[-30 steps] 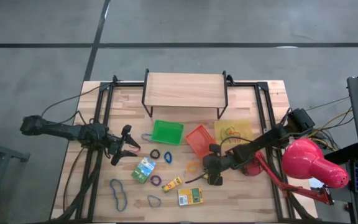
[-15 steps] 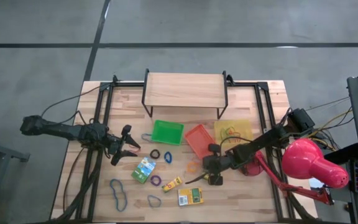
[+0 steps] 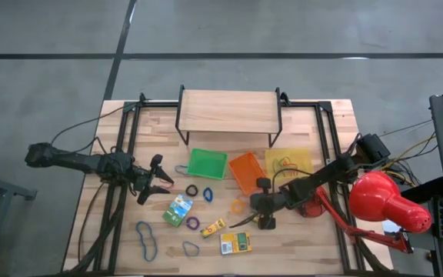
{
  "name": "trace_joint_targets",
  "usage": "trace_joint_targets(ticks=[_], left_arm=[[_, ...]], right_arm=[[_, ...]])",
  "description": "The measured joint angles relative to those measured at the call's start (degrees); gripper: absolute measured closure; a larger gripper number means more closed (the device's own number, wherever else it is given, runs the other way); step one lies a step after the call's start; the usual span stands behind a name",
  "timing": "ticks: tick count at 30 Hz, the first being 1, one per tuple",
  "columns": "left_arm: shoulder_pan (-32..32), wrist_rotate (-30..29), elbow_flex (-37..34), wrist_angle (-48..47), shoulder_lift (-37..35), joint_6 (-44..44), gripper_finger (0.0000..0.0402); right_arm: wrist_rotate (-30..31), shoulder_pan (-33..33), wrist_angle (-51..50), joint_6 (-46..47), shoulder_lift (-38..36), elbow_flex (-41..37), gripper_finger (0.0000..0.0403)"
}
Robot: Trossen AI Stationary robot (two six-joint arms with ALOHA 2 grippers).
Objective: Pick & Place Office Desk Supplies
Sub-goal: Put the orange rubber band into the yellow bin
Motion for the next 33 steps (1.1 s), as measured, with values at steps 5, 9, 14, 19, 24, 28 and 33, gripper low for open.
trace_joint_targets(ticks=[5,9,14,19,24,28,33], left_arm=[[-0.01,0.01,0.0,0.0,0.0,0.0,0.0197],[-0.02,0.0,0.0,0.0,0.0,0.0,0.0197],[-0.02,0.01,0.0,0.0,0.0,0.0,0.0197],[-0.02,0.0,0.0,0.0,0.0,0.0,0.0197],[-0.01,0.0,0.0,0.01,-0.01,0.0,0.0197],[-0.02,0.02,0.0,0.0,0.0,0.0,0.0197],[-0.02,0.01,0.0,0.01,-0.02,0.0,0.0197]], right_arm=[[0.1,0.04,-0.2,-1.63,-0.04,1.2,0.0394],[1.39,0.04,-0.81,-4.48,-0.04,2.78,0.0394],[5.67,0.04,-7.13,-5.95,-0.04,5.91,0.0394],[11.86,0.02,-9.92,-6.28,-0.04,6.83,0.0394],[16.19,-0.02,-9.47,-6.45,-0.02,6.05,0.0394],[16.57,-0.02,-8.82,-7.79,-0.02,6.05,0.0394],[17.94,0.07,-7.19,-11.89,-0.02,6.03,0.0394]])
